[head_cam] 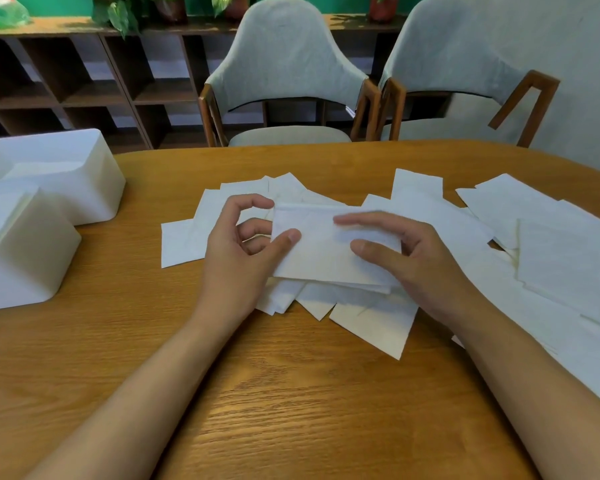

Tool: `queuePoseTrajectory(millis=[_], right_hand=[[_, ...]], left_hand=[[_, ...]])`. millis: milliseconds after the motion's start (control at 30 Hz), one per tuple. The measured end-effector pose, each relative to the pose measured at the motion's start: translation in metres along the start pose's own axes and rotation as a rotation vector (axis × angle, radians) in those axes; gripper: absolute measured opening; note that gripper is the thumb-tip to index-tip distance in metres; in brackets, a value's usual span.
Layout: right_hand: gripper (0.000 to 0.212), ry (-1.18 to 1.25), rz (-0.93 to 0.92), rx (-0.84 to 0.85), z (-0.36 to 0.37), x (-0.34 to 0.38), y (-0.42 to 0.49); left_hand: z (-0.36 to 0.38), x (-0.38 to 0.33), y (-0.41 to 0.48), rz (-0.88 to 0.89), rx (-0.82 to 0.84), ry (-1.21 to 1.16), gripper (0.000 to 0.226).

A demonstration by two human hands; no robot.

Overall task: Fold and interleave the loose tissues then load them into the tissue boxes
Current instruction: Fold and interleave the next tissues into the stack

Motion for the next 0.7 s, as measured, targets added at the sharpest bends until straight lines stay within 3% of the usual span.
queuePoseTrajectory(millis=[67,133,233,333,433,500,700], right_hand=[[0.024,-0.041,0.036,-0.032,-0.002,-0.008,0.0],[0.029,-0.06,0.063,-0.077,-0.008,-0.013,0.002],[0.031,-0.062,0.069,-0.124,-0.015,-0.015,0.004],[0.029,-0.056,0.077,-0.17,-0.019,-0.017,0.004],[0.027,-0.082,0.068,-0.183,-0.019,-0.018,0.004],[0.027,-0.081,0.067,-0.176,-0.018,-0.018,0.004],[0.028,-0.073,0.063,-0.163,-0.015,-0.017,0.004]], left_hand=[[0.001,-0.004,-0.003,0.085,-0.025,0.098,0.041],[0.005,-0.018,-0.01,0.274,-0.042,0.371,0.04],[0.035,-0.03,-0.026,0.507,0.164,0.549,0.026],[0.07,-0.013,-0.043,0.5,0.475,0.644,0.028],[0.083,0.002,-0.049,0.457,0.626,0.765,0.047],[0.085,0.002,-0.05,0.461,0.648,0.773,0.047],[0.09,-0.007,-0.056,0.587,0.597,0.768,0.015]])
Point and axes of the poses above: each hand's wrist, its own y-axis towards the middle knuckle, its own z-axis out of the palm, x = y × z, the point moved 9 cm from there along y, towards the middle knuckle, and after that the axes turned 2 degrees about y, right-handed, at the moved point
